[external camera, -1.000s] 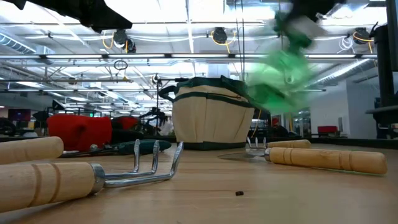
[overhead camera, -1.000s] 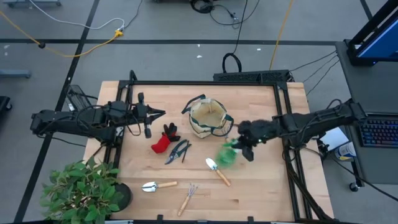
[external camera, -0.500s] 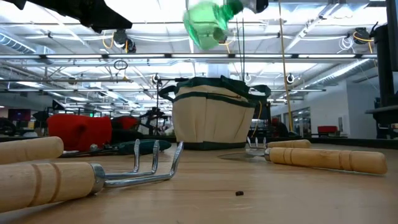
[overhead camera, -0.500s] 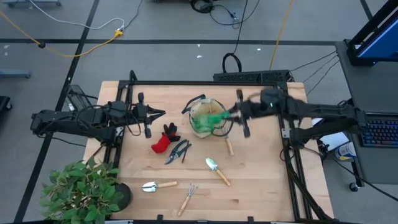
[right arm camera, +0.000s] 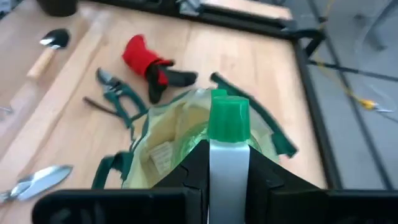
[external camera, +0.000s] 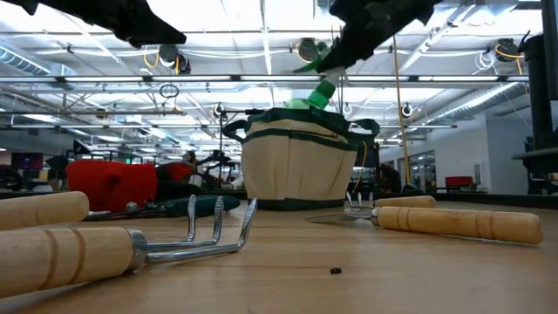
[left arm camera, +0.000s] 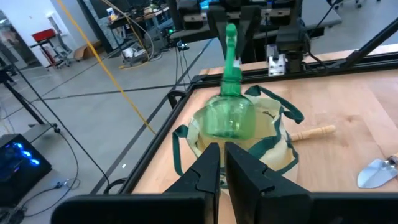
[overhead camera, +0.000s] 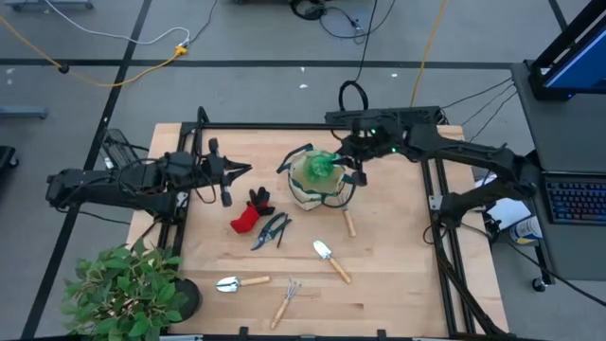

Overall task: Pick & Place Garden tools in Gardening bag
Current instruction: Put the green spray bottle into the gardening bag

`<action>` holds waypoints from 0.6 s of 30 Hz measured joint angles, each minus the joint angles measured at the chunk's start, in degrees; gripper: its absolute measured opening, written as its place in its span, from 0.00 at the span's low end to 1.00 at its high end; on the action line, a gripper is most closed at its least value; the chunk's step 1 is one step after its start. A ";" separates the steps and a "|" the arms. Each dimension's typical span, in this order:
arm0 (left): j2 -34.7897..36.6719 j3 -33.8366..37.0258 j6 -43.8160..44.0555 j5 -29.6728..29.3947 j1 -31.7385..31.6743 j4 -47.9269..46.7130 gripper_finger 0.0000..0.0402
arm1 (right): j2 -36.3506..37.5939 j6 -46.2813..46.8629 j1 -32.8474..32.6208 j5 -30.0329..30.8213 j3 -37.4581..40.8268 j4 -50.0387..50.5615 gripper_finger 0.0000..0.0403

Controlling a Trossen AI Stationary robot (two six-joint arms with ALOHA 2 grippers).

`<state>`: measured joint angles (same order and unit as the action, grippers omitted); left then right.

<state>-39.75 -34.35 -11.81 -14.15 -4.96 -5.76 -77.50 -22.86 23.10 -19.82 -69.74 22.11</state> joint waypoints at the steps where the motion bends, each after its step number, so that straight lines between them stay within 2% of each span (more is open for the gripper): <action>1: 0.00 0.00 0.01 0.00 -0.27 0.00 0.08 | -0.67 0.14 0.58 -1.18 -0.44 0.64 0.11; 5: 0.00 0.00 0.33 0.00 -1.14 -0.04 0.08 | -2.43 0.48 2.29 -1.20 -1.35 5.31 0.11; 10: 0.00 0.00 0.33 0.02 -1.82 -0.20 0.08 | -3.99 -4.36 2.90 -1.19 -1.35 6.97 0.11; 18: 0.00 0.00 0.76 0.16 -1.82 -1.03 0.08 | -7.56 -20.79 2.55 -1.37 -1.40 9.34 0.11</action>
<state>-39.75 -34.35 -11.05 -13.99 -6.79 -6.79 -85.05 -43.64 25.65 -21.19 -71.13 31.44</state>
